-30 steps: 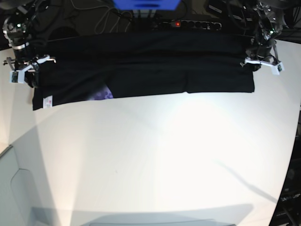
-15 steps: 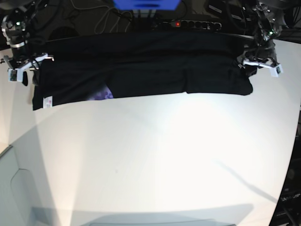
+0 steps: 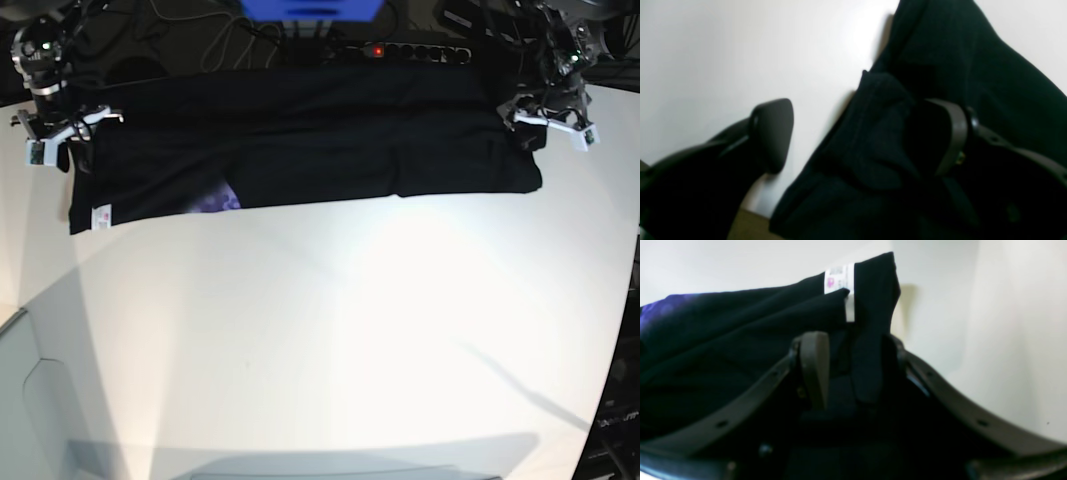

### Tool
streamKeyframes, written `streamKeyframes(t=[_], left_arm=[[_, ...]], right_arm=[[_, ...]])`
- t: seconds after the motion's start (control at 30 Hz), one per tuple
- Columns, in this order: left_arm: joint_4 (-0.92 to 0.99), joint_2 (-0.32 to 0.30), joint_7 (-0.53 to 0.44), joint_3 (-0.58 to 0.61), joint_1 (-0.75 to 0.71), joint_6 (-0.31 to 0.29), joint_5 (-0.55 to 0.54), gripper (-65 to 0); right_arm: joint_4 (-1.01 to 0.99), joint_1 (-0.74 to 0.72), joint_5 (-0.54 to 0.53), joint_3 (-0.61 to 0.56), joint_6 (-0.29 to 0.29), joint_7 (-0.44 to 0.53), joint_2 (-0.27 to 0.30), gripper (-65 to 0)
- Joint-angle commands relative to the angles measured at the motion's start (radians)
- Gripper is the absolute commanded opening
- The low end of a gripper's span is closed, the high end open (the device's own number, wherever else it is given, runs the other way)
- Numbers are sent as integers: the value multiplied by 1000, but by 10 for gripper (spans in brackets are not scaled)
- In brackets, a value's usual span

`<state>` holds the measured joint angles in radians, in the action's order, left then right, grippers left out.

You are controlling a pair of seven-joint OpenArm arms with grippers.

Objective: Fold the T-shirt properly
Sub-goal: 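Hold the strip ends with both grippers and straighten it taut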

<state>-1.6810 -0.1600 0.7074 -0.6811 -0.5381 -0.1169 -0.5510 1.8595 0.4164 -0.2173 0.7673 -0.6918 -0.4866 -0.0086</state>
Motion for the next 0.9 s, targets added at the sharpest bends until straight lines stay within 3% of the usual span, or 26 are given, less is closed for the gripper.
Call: streamKeyframes(t=[0.0, 0.17, 0.53, 0.67, 0.87], left_arm=[[-14, -5, 16, -19, -26, 3, -5, -85], [-12, 15, 16, -90, -15, 3, -7, -86], [-1, 44, 16, -91, 29, 3, -5, -107], [0, 44, 16, -91, 33, 3, -7, -256], [20, 46, 16, -91, 52, 3, -7, -605]], right_arm=[[16, 8, -17, 5, -6, 22, 9, -385], [18, 20, -17, 5, -6, 22, 9, -385], [18, 23, -17, -36, -6, 22, 8, -385], [18, 25, -17, -36, -6, 22, 8, -385], [15, 25, -17, -38, -6, 22, 8, -385]])
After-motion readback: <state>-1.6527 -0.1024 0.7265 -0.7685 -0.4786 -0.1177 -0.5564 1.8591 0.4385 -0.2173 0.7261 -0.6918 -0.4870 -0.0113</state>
